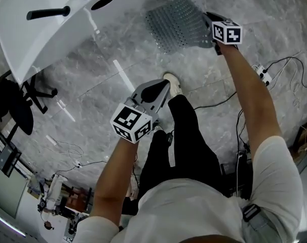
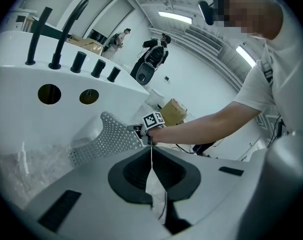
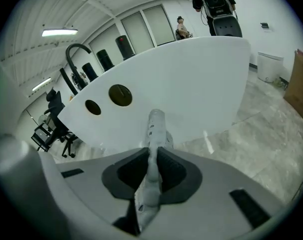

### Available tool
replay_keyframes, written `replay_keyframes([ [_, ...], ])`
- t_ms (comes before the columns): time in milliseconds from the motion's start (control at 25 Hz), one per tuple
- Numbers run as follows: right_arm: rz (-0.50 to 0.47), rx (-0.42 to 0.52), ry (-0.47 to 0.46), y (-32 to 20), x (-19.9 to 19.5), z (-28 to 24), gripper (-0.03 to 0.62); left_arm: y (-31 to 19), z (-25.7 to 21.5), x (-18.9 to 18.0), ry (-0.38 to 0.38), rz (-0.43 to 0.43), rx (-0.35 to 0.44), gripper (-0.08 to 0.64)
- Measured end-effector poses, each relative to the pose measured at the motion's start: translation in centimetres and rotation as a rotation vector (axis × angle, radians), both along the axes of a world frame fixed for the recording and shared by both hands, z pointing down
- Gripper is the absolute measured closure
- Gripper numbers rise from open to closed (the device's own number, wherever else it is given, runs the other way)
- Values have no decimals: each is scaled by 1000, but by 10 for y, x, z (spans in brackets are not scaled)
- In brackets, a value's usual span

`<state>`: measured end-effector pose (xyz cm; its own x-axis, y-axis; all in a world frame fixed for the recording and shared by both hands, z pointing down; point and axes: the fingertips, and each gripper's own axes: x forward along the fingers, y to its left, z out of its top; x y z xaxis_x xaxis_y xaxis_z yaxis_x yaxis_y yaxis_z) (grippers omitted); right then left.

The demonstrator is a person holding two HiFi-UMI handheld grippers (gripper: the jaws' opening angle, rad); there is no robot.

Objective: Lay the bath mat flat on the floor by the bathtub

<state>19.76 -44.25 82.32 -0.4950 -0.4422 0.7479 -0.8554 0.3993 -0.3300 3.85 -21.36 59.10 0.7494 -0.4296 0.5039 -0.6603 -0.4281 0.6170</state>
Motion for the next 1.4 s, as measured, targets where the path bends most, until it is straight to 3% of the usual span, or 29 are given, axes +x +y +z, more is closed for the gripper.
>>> replay_keyframes([
  [280, 38, 20, 178, -26, 74, 33, 515, -7, 23, 19, 11, 55, -21, 540],
  [320, 50, 28, 197, -29, 84, 35, 580, -9, 26, 20, 12, 60, -23, 540],
  [480, 86, 48, 251, -37, 109, 29, 575, -16, 33, 24, 11, 75, -18, 539],
  [960, 84, -33, 198, 31, 122, 9, 572, -28, -1, 46, 19, 117, 13, 540],
  [1400, 96, -10, 143, 85, 124, -62, 577, -26, -52, 67, 8, 175, 78, 540],
])
